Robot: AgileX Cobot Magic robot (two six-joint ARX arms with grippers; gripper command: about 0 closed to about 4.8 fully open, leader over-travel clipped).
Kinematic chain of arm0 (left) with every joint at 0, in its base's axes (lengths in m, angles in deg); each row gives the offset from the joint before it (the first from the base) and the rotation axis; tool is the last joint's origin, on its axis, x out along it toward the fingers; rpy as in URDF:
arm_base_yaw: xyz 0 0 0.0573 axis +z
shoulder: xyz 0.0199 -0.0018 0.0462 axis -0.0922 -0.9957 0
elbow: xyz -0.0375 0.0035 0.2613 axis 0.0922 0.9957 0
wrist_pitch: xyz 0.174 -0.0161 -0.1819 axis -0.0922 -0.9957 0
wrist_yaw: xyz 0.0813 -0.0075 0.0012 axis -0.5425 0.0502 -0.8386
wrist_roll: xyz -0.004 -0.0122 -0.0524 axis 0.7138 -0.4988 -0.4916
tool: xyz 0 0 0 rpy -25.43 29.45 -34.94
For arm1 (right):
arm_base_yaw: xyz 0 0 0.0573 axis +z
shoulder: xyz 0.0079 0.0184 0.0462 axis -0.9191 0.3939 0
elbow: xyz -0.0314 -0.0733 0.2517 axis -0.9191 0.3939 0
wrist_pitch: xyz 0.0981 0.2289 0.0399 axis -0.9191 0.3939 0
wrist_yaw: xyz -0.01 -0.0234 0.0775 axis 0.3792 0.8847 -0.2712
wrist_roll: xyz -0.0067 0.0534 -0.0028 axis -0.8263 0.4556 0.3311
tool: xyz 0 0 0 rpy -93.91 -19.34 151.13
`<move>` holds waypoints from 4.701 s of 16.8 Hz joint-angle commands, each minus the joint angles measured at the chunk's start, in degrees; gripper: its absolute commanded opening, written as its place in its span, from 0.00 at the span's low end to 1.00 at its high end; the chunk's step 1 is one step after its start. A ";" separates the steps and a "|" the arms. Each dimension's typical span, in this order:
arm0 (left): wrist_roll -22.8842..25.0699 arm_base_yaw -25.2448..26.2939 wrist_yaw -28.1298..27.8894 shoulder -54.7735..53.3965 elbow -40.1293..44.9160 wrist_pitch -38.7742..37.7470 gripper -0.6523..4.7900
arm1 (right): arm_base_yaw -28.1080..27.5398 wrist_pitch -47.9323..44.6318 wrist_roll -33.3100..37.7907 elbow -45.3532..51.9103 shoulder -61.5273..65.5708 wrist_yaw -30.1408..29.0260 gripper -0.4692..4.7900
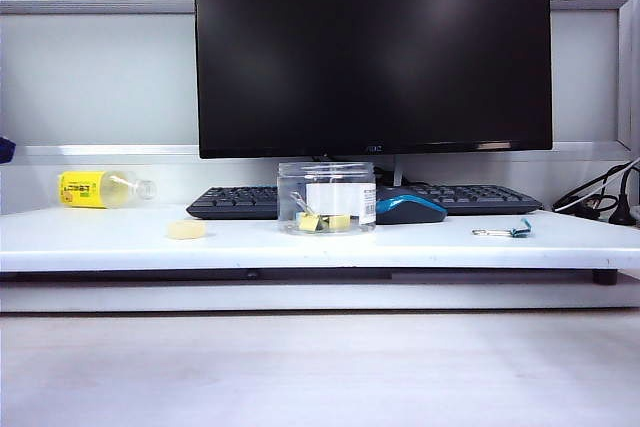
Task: Pick up the clips with the largest number of clips of the same color on the table and place them in a round transparent plastic box.
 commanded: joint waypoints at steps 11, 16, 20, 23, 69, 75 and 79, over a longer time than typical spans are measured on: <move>0.42 6.80 0.22 -0.13 0.09 0.66 0.40 | 0.04 0.22 0.07 0.00 -0.46 0.09 0.29; 0.42 18.51 0.22 -0.11 0.09 0.63 0.40 | -2.95 0.26 0.07 -0.02 -0.57 0.09 0.29; 0.42 24.63 0.22 -0.11 0.09 0.66 0.40 | -10.38 0.26 0.07 -0.04 -0.57 0.09 0.29; 0.42 27.28 0.20 -0.09 0.07 0.66 0.40 | -15.65 0.26 0.07 -0.04 -0.57 0.13 0.29; -7.85 27.89 0.15 -0.07 0.11 -2.27 0.40 | -18.47 0.26 0.07 -0.04 -0.68 0.31 0.29; -11.10 27.89 -0.20 -0.07 0.11 -2.36 0.40 | -18.47 0.26 0.07 -0.04 -0.68 0.31 0.29; -11.21 27.89 -0.15 -0.07 0.11 -2.36 0.40 | -18.38 0.33 0.07 -0.04 -0.68 0.28 0.29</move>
